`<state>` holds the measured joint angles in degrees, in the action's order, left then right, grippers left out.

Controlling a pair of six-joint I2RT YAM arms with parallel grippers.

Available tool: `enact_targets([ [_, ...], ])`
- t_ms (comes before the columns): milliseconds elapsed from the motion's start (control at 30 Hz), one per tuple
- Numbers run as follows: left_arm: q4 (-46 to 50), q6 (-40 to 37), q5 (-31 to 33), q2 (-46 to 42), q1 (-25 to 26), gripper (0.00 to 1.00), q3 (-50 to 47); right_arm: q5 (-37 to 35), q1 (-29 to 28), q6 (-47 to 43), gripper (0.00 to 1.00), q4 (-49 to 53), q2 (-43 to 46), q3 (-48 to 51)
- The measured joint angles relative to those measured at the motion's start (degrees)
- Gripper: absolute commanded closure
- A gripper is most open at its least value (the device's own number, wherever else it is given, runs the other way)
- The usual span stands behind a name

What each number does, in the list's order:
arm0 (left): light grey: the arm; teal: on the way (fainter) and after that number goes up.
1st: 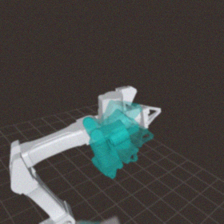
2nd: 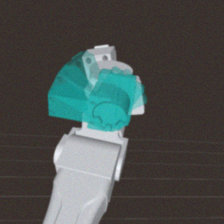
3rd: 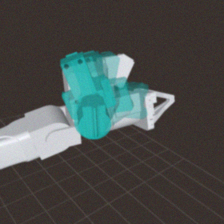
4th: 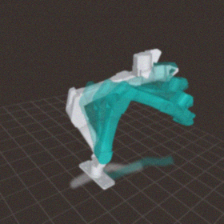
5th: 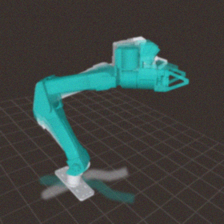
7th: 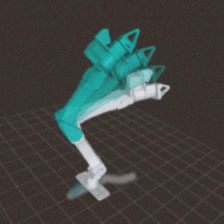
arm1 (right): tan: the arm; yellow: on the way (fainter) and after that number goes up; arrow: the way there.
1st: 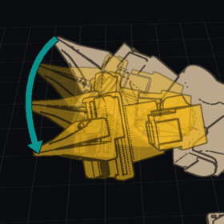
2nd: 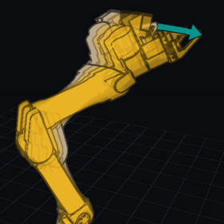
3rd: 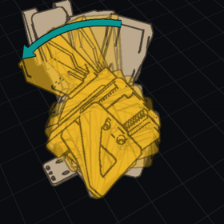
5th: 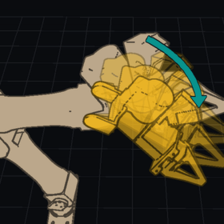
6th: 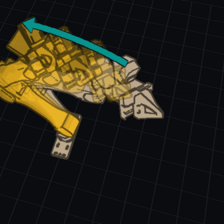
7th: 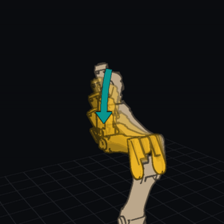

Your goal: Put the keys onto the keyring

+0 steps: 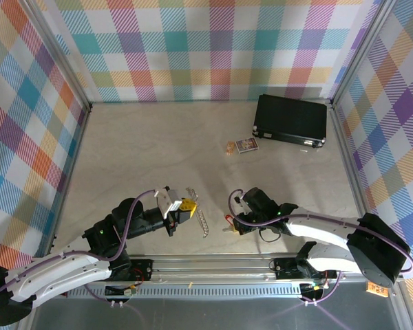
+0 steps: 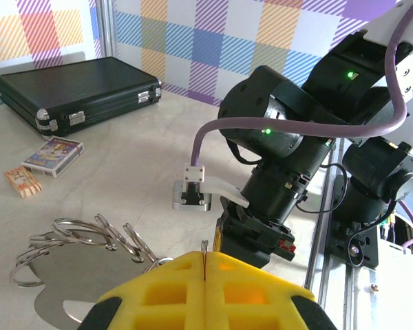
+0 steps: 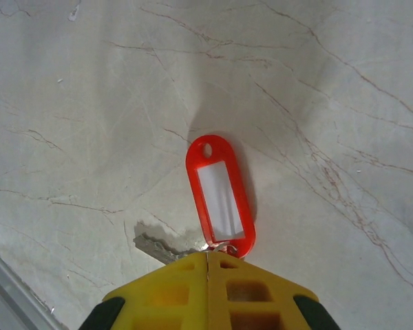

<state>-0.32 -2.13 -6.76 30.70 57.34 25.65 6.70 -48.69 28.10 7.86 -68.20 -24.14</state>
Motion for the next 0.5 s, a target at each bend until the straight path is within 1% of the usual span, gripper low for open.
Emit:
enact_targets([
  [100,0.0,0.0,0.0,0.0,0.0,1.0,0.0,-0.3,0.0,0.0,0.99,0.2,-0.3,0.0],
  [200,0.0,0.0,0.0,-0.1,0.0,1.0,0.0,-0.8,0.0,0.0,0.95,0.4,-0.6,0.0],
  [433,0.0,0.0,0.0,-0.2,0.0,1.0,0.0,-1.6,0.0,0.2,0.79,1.9,-0.6,-0.6],
  [500,0.0,0.0,0.0,-0.2,0.0,1.0,0.0,-1.9,0.0,0.0,0.76,3.0,-0.1,-1.1],
])
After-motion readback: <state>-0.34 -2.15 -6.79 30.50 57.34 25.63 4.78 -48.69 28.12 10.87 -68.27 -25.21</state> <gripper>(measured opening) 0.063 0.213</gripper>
